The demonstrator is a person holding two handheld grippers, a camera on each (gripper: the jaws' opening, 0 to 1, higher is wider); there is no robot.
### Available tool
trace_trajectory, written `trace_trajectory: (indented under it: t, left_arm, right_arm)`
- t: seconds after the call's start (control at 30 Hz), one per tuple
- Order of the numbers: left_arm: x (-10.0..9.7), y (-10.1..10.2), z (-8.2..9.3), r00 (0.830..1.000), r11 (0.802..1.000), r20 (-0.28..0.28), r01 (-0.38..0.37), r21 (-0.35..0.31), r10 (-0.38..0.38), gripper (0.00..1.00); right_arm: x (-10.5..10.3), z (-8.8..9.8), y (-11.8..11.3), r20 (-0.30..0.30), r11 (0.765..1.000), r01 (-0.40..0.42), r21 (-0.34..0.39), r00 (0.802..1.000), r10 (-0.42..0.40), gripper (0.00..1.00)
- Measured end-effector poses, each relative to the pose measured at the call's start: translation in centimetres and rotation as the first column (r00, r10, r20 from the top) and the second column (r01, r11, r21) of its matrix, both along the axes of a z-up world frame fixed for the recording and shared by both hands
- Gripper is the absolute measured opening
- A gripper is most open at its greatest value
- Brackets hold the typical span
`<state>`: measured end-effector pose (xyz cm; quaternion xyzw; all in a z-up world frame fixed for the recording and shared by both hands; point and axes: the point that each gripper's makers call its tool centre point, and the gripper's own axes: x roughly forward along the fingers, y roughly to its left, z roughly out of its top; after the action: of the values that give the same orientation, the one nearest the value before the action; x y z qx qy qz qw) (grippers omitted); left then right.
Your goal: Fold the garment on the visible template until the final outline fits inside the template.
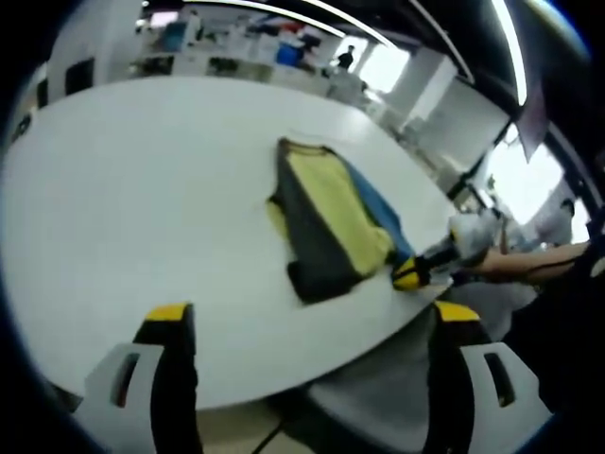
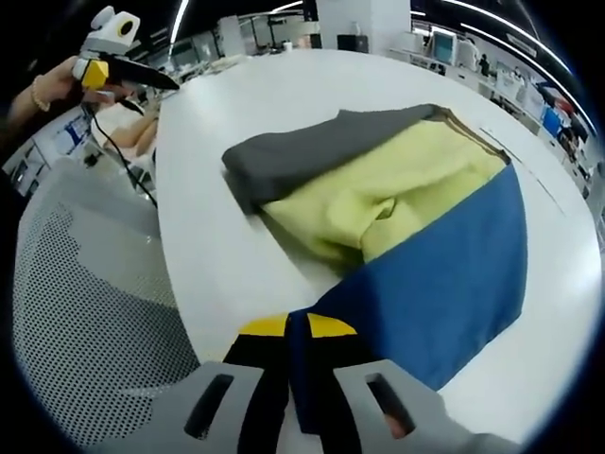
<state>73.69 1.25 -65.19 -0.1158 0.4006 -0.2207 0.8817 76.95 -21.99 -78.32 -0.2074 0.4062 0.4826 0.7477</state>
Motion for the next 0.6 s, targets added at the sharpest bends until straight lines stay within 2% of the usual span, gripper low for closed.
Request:
trace_trajectory:
  t: [0.2, 0.3, 0.53, 0.6]
  left_arm:
    - [-0.11, -0.13, 0.18, 1.0, 1.0, 0.0, -0.002, 0.002, 0.002, 0.98]
    - [-0.13, -0.18, 0.19, 1.0, 1.0, -0.001, -0.001, 0.003, 0.001, 0.98]
    - [-0.17, -0.21, 0.29, 1.0, 1.0, -0.001, -0.002, 0.004, 0.002, 0.98]
    - [-0.17, -0.18, 0.34, 1.0, 1.0, 0.0, -0.004, 0.002, 0.004, 0.98]
  right_arm:
    - [-0.45, 0.09, 0.24, -0.009, 1.0, -0.013, 0.002, 1.0, 0.013, 0.12]
    - [-0.13, -0.05, 0.07, 0.025, 0.999, -0.034, -0.029, 0.999, 0.035, 0.08]
    - [-0.15, -0.03, 0.11, 0.052, 0.996, -0.076, -0.044, 0.996, 0.078, 0.08]
    - [-0.26, -0.03, 0.22, 0.068, 0.994, -0.094, -0.049, 0.993, 0.097, 0.05]
